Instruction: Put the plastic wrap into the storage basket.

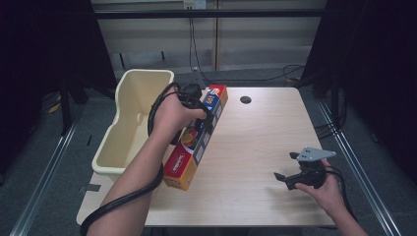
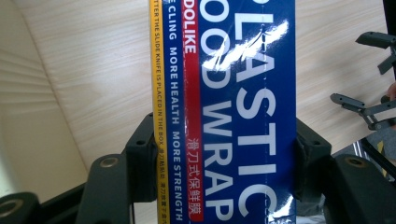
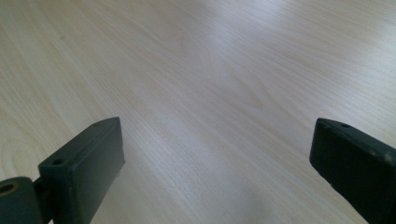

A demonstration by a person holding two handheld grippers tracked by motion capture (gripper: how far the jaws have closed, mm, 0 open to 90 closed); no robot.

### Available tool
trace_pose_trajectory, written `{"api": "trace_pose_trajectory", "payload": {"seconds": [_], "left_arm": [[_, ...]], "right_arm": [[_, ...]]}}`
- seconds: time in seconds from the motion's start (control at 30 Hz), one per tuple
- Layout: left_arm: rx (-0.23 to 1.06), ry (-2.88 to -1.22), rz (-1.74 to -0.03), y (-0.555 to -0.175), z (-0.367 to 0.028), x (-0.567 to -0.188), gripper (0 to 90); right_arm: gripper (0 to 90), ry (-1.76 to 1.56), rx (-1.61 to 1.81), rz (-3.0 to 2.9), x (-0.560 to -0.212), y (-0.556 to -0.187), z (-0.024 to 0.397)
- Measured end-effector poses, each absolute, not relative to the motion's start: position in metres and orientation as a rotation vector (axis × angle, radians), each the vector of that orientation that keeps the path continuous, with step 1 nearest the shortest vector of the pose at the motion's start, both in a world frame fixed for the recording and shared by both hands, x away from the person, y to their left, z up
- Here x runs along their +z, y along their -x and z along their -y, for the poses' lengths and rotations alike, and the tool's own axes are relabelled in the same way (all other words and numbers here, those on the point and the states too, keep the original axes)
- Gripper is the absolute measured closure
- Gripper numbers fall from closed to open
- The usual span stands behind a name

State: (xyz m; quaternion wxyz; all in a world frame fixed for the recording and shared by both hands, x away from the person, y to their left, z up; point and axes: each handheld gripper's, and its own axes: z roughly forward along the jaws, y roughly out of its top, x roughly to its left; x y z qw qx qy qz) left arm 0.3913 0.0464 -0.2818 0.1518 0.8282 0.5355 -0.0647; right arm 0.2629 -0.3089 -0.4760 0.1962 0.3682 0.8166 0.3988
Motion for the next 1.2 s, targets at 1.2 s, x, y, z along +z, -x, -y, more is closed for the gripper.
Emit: {"api": "trace_pose_trajectory", "payload": {"seconds": [1.2], "left_arm": [[-0.172, -2.322, -1.589, -0.4, -0.074, -0.244, 40.4]], "right_arm": [[1.6, -0.996, 1.135, -2.333, -0.478, -0.262, 0.309]]}}
